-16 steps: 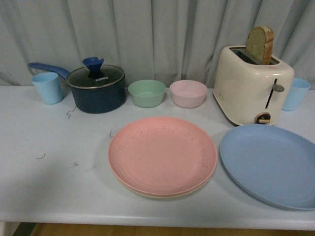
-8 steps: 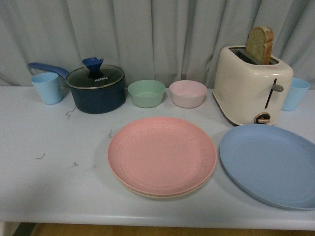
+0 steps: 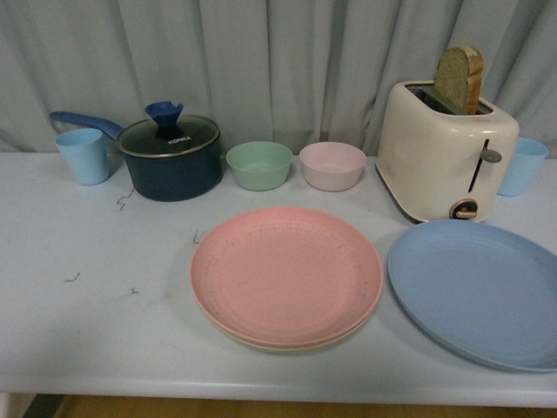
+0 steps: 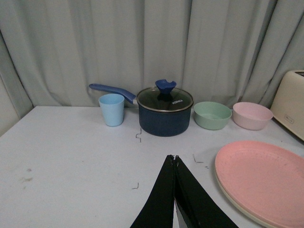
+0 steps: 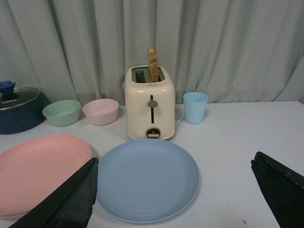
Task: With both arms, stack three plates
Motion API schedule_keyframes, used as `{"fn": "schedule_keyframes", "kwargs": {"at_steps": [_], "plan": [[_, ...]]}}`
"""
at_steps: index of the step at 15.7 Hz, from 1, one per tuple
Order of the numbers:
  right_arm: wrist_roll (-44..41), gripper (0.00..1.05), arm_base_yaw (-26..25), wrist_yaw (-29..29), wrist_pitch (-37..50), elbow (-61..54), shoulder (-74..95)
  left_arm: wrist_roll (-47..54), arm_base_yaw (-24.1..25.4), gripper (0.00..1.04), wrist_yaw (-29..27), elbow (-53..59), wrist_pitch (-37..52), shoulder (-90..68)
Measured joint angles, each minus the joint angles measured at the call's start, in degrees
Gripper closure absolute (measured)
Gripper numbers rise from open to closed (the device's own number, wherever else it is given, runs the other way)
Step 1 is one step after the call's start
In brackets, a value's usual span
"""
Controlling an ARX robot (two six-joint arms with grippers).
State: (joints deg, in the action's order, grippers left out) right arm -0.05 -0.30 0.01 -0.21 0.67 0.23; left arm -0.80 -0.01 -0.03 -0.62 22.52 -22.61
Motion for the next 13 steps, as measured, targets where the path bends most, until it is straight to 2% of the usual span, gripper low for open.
{"fn": "schedule_keyframes", "kwargs": {"at_steps": [10,12,13], "plan": [[0.0,0.06,0.0,0.0,0.0,0.0,0.0,0.0,0.0,1.03,0.0,0.0,-12.5,12.7],[0.0,0.06,0.0,0.0,0.0,0.0,0.0,0.0,0.0,1.03,0.0,0.0,-23.3,21.4],[0.0,0.06,0.0,0.0,0.0,0.0,0.0,0.0,0.0,1.03,-0.1,-0.3,-21.8,22.1]]}}
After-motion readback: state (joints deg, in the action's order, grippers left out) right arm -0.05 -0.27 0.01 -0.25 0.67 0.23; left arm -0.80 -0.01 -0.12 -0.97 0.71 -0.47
